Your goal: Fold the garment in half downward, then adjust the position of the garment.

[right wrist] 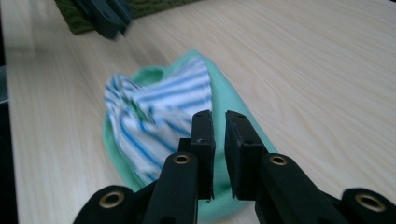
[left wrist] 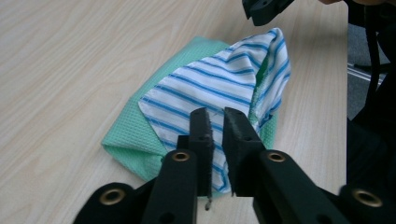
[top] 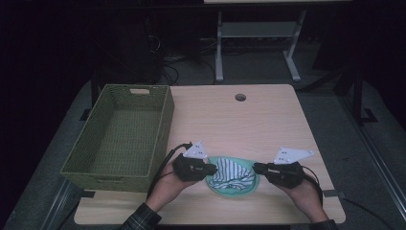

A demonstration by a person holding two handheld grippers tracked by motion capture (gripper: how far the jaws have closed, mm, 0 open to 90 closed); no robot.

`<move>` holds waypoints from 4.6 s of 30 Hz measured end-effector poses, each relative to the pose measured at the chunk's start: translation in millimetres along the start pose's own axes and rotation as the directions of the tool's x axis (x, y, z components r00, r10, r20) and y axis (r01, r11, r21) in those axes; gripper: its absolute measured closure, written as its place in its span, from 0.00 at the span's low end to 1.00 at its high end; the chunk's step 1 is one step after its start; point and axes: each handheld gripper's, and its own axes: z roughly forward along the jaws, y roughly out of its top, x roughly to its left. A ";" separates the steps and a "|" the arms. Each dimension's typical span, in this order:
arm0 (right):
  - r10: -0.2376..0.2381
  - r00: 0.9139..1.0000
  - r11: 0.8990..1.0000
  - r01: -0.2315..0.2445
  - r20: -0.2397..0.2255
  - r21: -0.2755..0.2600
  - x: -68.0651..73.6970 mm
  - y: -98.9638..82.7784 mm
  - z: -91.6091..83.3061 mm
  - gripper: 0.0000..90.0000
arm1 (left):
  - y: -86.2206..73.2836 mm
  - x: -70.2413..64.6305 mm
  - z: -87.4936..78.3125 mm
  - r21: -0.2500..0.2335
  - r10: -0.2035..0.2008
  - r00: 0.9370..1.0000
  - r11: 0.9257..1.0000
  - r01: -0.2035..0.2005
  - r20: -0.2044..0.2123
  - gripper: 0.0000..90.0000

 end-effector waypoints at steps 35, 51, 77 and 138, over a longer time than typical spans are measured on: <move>0.008 0.991 0.992 0.010 -0.133 0.129 23.7 -25.0 29.5 1.00 | 25.4 14.8 33.2 0.053 -0.014 1.000 0.998 0.015 -0.009 0.99; -0.019 0.991 0.985 0.042 -0.135 0.170 28.4 -29.3 39.1 1.00 | 18.1 41.4 84.4 0.194 -0.059 0.996 0.978 0.072 -0.071 1.00; 0.018 1.000 0.980 -0.021 0.016 0.200 -22.7 -16.2 58.4 1.00 | 7.0 39.4 68.9 0.224 -0.054 0.996 0.972 0.069 -0.070 1.00; 0.060 0.998 0.976 -0.066 0.036 0.208 -55.8 5.1 87.1 1.00 | -17.3 -10.1 52.3 0.177 -0.022 0.997 0.984 0.009 0.074 1.00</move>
